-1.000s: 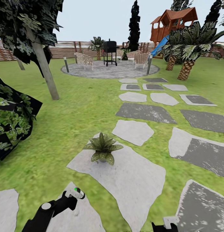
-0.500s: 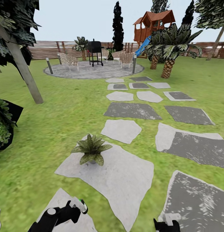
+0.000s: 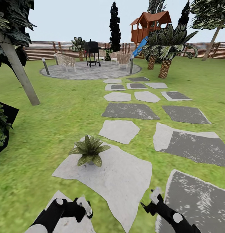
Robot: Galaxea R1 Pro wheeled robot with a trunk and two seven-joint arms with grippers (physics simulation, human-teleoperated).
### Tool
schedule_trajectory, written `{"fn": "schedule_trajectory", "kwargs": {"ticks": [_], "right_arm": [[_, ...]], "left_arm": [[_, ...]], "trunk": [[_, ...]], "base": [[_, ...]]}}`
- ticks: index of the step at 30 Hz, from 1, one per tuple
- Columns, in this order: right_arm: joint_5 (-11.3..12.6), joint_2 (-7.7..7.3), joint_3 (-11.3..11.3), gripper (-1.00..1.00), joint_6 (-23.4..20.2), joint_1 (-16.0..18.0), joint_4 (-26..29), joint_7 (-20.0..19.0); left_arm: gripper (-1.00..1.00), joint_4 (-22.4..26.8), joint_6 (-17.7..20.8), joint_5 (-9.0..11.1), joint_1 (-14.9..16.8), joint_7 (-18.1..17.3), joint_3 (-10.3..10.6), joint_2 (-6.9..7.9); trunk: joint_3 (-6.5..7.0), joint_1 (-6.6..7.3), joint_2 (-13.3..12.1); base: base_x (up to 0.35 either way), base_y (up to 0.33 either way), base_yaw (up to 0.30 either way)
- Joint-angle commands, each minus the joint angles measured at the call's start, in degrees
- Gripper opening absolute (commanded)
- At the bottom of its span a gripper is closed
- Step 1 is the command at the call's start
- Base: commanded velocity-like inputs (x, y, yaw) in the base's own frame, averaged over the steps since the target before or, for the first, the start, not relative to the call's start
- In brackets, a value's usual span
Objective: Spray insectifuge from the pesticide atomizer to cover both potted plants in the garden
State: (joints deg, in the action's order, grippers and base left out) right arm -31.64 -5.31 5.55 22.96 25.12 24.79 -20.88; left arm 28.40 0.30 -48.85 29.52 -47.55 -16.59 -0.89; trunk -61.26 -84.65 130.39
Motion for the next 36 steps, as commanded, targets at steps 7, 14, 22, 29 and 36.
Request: {"fn": "schedule_trajectory", "kwargs": {"ticks": [7, 14, 22, 29, 36], "right_arm": [[-3.77, 1.12, -0.43, 1.00, 0.25, 1.80, 4.47, -12.81], [-4.14, 3.35, 0.55, 1.00, 0.24, 0.86, 5.45, -14.22], [-4.73, 3.16, 0.81, 1.00, 0.24, 1.18, 8.03, -16.78], [-8.60, 3.40, -2.48, 1.00, 0.16, 1.67, 16.07, -34.78], [-8.70, 3.72, -2.56, -1.00, 0.19, 3.18, 16.34, -38.21]], "left_arm": [[-1.00, -0.16, 3.60, -3.46, 0.83, -2.01, 3.30, -0.89], [-1.00, 1.48, 4.59, -5.10, 3.03, -3.62, 5.20, -0.57], [-1.00, 2.28, 5.30, -6.49, 4.55, -6.17, 7.74, 0.01], [-1.00, 2.28, 5.38, -6.58, 6.47, -18.82, 25.31, -0.43], [-1.00, 2.44, 5.41, -6.66, 7.92, -20.97, 26.49, -1.24]], "trunk": [[-0.05, 0.01, 0.02], [-0.05, 0.01, 0.02], [-0.05, 0.01, 0.02], [-0.05, 0.01, 0.02], [-0.05, 0.01, 0.02]], "base": [[0.000, 0.000, 0.000], [0.000, 0.000, 0.000], [0.000, 0.000, 0.000], [0.000, 0.000, 0.000], [0.000, 0.000, 0.000]]}}
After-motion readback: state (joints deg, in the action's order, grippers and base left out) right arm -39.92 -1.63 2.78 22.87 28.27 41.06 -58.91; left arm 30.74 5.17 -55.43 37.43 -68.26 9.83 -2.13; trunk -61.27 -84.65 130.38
